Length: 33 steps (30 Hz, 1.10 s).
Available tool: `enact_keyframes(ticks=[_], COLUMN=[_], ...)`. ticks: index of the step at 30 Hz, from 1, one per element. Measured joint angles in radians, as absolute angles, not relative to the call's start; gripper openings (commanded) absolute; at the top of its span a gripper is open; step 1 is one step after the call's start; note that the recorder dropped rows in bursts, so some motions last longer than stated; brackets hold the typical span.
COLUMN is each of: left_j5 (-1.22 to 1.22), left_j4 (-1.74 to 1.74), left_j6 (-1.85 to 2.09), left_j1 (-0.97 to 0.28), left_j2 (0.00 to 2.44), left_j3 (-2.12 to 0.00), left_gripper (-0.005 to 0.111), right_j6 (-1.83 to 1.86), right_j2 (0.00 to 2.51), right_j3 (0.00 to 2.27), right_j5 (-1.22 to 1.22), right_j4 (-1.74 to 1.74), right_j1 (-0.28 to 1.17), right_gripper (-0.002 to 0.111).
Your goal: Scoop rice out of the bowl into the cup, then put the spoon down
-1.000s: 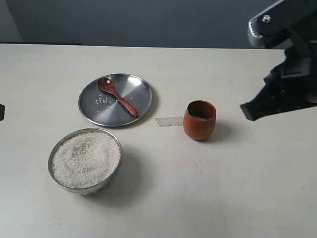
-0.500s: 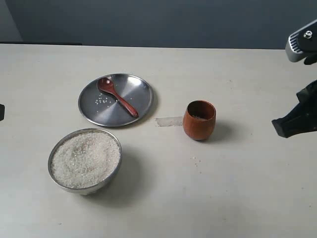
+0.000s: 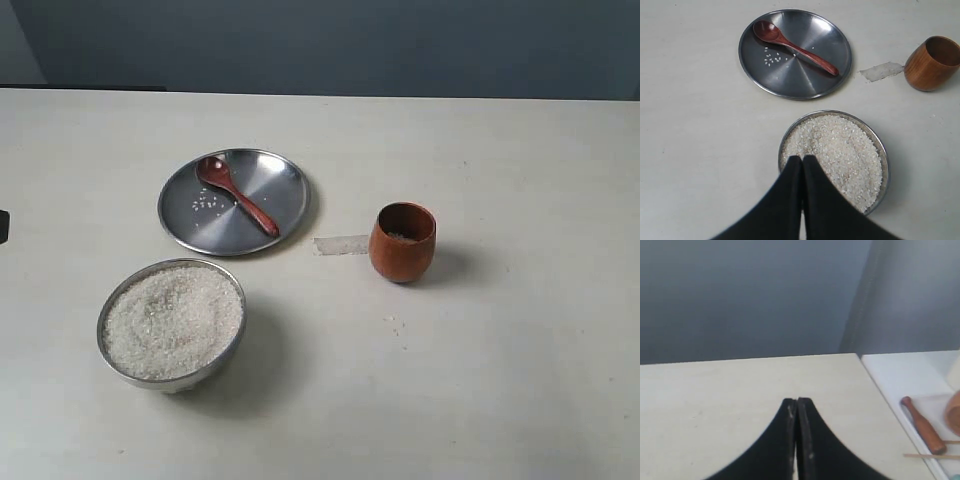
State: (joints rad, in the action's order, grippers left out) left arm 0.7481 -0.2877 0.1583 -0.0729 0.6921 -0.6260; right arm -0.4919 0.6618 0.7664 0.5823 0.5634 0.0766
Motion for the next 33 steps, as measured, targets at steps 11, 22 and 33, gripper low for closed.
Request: enact_keyframes(ticks=[11,22,33], left_j5=[0.748,0.748,0.748], left_j4=[-0.288,-0.288,-0.288], left_j6=[0.158,0.158,0.158], left_j1=[-0.073,-0.073,-0.073], left_j2=[0.692,0.692,0.692], left_j3=[-0.626,-0.626,-0.626], left_gripper=[0.000,0.000,0.000], right_j6=[-0.494,-0.516,-0.530], right_j2=[0.636,0.700,0.728], right_j3=[0.766,0.672,0.547], right_j5=[0.598,0.481,0.179], right_j4=[0.565,0.513,0.493], right_j1=[-0.035,-0.035,-0.035], right_gripper=[0.000,0.000,0.000])
